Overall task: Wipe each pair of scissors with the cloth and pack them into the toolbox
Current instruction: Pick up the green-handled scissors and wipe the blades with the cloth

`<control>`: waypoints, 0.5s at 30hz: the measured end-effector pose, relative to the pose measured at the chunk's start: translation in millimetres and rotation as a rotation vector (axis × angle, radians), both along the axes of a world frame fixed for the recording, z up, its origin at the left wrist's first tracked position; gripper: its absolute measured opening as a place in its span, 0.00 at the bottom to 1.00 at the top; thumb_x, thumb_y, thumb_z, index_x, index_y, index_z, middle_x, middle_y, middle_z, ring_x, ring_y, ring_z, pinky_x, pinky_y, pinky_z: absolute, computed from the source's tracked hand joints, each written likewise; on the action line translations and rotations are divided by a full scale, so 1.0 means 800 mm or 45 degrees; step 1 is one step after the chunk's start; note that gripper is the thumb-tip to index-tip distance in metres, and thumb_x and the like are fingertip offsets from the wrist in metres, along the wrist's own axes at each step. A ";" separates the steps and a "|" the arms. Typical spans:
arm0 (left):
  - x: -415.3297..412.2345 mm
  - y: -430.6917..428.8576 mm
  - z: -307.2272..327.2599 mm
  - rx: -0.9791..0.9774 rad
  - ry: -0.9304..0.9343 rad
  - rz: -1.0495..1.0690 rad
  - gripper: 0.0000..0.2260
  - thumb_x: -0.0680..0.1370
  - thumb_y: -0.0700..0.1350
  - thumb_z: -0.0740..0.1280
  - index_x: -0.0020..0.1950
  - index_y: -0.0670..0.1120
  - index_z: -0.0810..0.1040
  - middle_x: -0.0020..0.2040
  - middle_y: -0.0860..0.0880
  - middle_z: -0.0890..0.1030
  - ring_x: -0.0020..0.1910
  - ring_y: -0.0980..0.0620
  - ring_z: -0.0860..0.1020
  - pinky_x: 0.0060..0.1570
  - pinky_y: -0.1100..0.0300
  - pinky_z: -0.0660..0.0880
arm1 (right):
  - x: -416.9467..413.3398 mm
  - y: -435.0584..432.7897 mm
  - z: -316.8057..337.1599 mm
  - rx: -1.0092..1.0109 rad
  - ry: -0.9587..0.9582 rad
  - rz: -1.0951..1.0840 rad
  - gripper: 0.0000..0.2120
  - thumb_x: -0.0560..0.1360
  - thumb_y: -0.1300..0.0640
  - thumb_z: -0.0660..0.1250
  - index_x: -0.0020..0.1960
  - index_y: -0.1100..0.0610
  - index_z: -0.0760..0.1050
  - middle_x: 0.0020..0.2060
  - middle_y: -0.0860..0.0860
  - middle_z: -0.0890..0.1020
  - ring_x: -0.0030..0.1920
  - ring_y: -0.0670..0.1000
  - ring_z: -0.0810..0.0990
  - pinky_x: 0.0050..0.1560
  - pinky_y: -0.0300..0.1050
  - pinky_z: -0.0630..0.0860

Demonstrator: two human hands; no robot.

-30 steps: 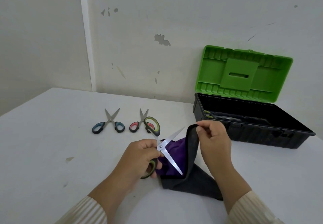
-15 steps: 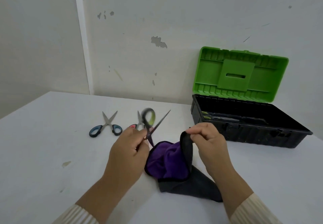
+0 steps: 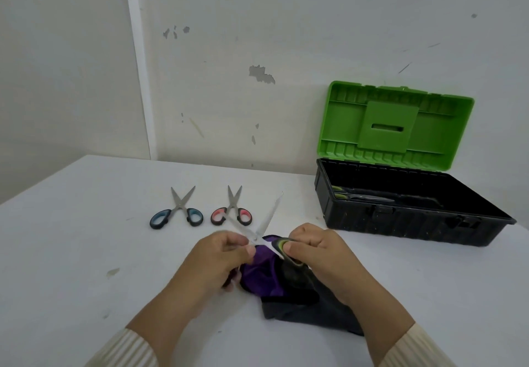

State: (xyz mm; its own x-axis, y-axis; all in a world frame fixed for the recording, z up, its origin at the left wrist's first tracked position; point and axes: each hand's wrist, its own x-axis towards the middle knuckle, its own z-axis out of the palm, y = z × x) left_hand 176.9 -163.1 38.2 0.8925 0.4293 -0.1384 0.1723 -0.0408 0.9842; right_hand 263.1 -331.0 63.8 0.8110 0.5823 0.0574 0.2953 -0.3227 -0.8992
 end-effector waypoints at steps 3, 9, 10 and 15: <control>-0.003 0.004 -0.001 -0.109 0.032 -0.115 0.07 0.76 0.44 0.69 0.41 0.42 0.83 0.31 0.47 0.81 0.23 0.53 0.70 0.23 0.62 0.66 | 0.001 -0.001 -0.004 -0.079 -0.021 0.037 0.11 0.73 0.55 0.67 0.35 0.60 0.80 0.41 0.51 0.77 0.40 0.49 0.76 0.40 0.38 0.72; 0.001 0.001 -0.001 -0.093 0.036 -0.071 0.08 0.75 0.41 0.69 0.37 0.40 0.79 0.27 0.45 0.77 0.23 0.51 0.72 0.24 0.61 0.69 | 0.030 -0.018 -0.002 0.095 -0.379 -0.375 0.09 0.69 0.64 0.70 0.36 0.50 0.79 0.44 0.51 0.76 0.38 0.44 0.76 0.44 0.32 0.74; 0.000 -0.001 -0.002 -0.063 0.043 -0.082 0.09 0.75 0.42 0.69 0.36 0.40 0.79 0.27 0.45 0.76 0.22 0.51 0.71 0.23 0.61 0.69 | 0.031 -0.019 -0.001 0.109 -0.486 -0.422 0.14 0.69 0.67 0.69 0.37 0.47 0.77 0.44 0.48 0.76 0.39 0.42 0.76 0.43 0.28 0.73; 0.002 -0.012 -0.008 0.072 0.036 -0.056 0.11 0.75 0.43 0.68 0.37 0.36 0.78 0.28 0.42 0.75 0.21 0.51 0.67 0.22 0.64 0.61 | -0.015 0.017 -0.012 -0.078 -0.789 0.011 0.10 0.70 0.64 0.66 0.47 0.53 0.79 0.44 0.45 0.79 0.47 0.44 0.76 0.50 0.32 0.72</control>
